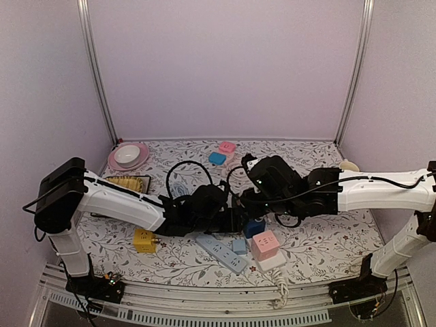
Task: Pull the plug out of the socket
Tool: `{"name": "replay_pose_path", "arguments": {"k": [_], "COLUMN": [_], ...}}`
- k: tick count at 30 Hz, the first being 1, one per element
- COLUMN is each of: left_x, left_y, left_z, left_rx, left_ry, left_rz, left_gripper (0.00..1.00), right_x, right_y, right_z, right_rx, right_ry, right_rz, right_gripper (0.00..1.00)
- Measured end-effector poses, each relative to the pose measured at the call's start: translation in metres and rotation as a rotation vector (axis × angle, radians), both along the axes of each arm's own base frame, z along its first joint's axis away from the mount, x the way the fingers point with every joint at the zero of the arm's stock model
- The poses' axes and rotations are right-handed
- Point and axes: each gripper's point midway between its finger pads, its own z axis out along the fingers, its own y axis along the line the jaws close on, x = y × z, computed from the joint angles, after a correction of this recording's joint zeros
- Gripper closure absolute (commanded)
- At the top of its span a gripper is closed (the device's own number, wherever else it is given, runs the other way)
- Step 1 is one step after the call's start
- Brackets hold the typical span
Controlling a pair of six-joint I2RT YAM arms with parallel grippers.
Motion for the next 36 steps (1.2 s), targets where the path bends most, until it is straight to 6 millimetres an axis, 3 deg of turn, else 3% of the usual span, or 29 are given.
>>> {"name": "replay_pose_path", "arguments": {"k": [4,7,13,18,23,28,32,36], "left_x": [0.0,-0.001,-0.006,-0.013,-0.024,-0.034,-0.039,-0.045], "left_y": [0.0,-0.001,0.002,0.003,0.002,0.017,0.028,0.035], "left_z": [0.0,0.001,0.007,0.028,0.053,0.053,0.045,0.052], "left_rx": [0.003,0.01,0.054,0.049,0.009,0.012,0.047,0.058], "left_ry": [-0.005,-0.017,-0.051,-0.093,-0.127,-0.121,-0.095,-0.092], "left_rz": [-0.001,-0.008,-0.041,-0.059,-0.068,-0.053,-0.038,-0.027], "left_gripper": [0.34,0.34,0.34,0.34,0.34,0.34,0.34,0.34], "right_x": [0.003,0.006,0.02,0.021,0.013,0.016,0.023,0.025], "right_y": [-0.005,-0.019,-0.08,-0.143,-0.184,-0.197,-0.197,-0.197], "right_z": [0.002,-0.001,-0.017,-0.059,-0.105,-0.122,-0.121,-0.12], "right_rx": [-0.009,-0.014,0.016,0.096,0.179,0.277,0.35,0.388], "right_ry": [-0.019,-0.017,0.021,0.101,0.194,0.249,0.268,0.283], "right_rz": [-0.019,-0.045,-0.184,-0.317,-0.405,-0.432,-0.428,-0.419], "right_gripper": [0.91,0.91,0.9,0.87,0.85,0.83,0.65,0.53]}}
